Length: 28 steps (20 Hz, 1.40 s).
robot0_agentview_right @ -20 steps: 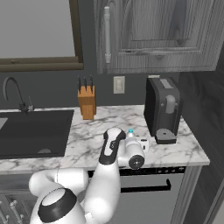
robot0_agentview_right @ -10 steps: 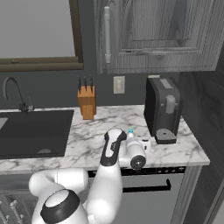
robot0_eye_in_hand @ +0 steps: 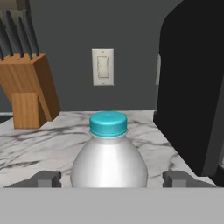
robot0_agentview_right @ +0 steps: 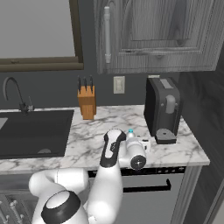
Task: Take the bottled waters from the counter and place them in the freezer to freeze. Close the freezer door after placing the bottles.
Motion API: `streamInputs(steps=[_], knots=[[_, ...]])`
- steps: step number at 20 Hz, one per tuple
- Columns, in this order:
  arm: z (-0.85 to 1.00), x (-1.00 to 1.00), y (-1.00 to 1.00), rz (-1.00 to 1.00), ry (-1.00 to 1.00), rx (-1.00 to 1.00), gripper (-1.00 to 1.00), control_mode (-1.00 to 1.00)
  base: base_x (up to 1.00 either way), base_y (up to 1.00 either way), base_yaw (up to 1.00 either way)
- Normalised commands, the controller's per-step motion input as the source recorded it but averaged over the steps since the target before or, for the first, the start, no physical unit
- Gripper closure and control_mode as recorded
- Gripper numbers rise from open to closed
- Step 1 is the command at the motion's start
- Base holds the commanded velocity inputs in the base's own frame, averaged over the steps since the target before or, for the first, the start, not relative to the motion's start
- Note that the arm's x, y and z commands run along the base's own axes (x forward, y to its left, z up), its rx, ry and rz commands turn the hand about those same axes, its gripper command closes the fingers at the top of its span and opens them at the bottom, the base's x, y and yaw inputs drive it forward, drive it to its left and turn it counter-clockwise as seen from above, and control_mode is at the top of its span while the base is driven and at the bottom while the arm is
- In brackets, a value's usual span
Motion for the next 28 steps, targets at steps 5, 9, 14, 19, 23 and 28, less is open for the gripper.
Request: streamInputs(steps=[5,9,14,19,23,28], knots=[[0.00,0.00,0.00,0.00,0.00,0.00,1.00,-1.00,0.00,0.00,0.00],[0.00,0.00,0.00,0.00,0.00,0.00,1.00,-1.00,0.00,0.00,0.00],[0.00,0.00,0.01,0.00,0.00,0.00,1.00,-1.00,0.00,0.00,0.00],[0.50,-0.04,0.01,0.00,0.10,0.00,1.00,-1.00,0.00,0.00,0.00],[1.00,-0.31,0.00,0.03,0.18,0.00,1.00,-1.00,0.00,0.00,0.00],[1.00,-0.74,0.00,0.07,0.14,0.00,1.00,-1.00,0.00,0.00,0.00]])
